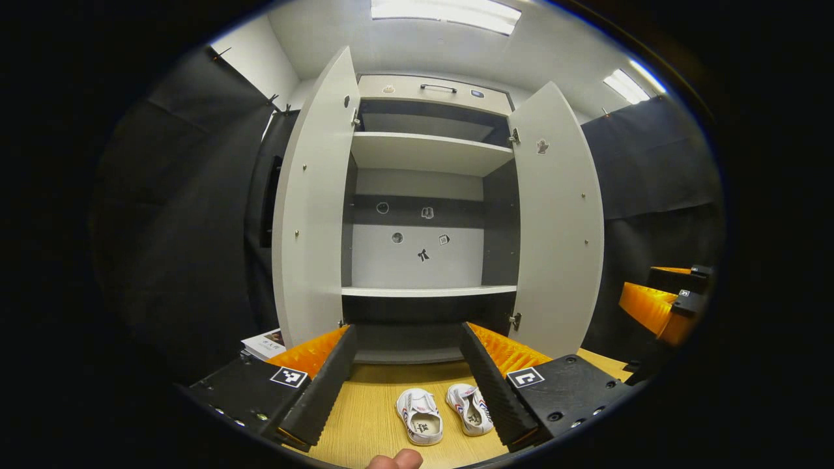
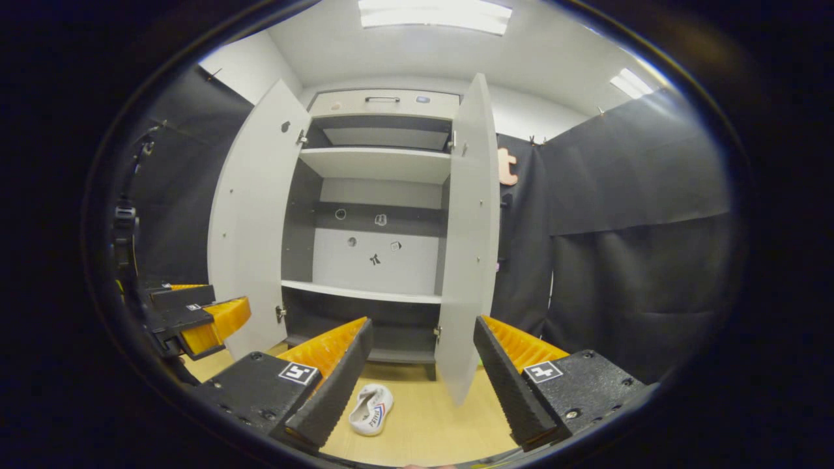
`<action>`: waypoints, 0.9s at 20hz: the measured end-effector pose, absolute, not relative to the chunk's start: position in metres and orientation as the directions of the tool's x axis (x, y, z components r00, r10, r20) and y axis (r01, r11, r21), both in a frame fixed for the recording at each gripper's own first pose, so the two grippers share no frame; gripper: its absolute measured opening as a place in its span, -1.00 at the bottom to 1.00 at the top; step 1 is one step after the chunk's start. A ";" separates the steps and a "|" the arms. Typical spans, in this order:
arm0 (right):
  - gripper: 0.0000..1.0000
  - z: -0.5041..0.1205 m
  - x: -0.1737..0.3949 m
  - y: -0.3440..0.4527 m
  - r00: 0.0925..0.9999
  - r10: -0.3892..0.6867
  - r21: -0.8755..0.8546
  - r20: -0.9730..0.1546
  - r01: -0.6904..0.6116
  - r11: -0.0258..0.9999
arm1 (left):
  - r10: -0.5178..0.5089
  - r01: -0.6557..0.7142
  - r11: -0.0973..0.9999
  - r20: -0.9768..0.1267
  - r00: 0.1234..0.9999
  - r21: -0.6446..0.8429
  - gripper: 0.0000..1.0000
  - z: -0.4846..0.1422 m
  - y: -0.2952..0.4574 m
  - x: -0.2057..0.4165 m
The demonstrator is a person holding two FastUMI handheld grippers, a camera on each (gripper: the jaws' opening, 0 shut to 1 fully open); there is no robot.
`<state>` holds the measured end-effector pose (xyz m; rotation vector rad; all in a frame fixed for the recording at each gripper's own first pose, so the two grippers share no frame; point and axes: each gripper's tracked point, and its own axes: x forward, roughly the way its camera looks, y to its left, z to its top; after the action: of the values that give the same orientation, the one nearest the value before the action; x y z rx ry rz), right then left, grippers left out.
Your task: Grab one shoe with the right hand and put it into the shoe cabinet, grab the other shoe with the left hand and put it into the shoe cabinet; then close the right door with the right hand and the left door with the left hand.
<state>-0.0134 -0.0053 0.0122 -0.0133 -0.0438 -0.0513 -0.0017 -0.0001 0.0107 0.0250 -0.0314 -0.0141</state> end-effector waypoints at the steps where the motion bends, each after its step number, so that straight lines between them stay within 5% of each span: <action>1: 0.99 0.013 -0.013 -0.005 0.998 -0.050 -0.011 0.047 0.051 0.999 | -0.014 0.014 1.000 0.031 0.999 0.024 0.90 0.010 0.000 -0.003; 18: 1.00 -0.044 0.014 0.037 0.995 0.042 0.023 -0.094 -0.041 0.999 | 0.012 -0.013 1.000 0.047 0.999 0.018 0.90 0.014 0.016 -0.004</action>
<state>0.0142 0.0373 -0.0437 0.0207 0.0946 0.0416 -0.0037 0.0161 0.0141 0.0185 -0.0466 0.0124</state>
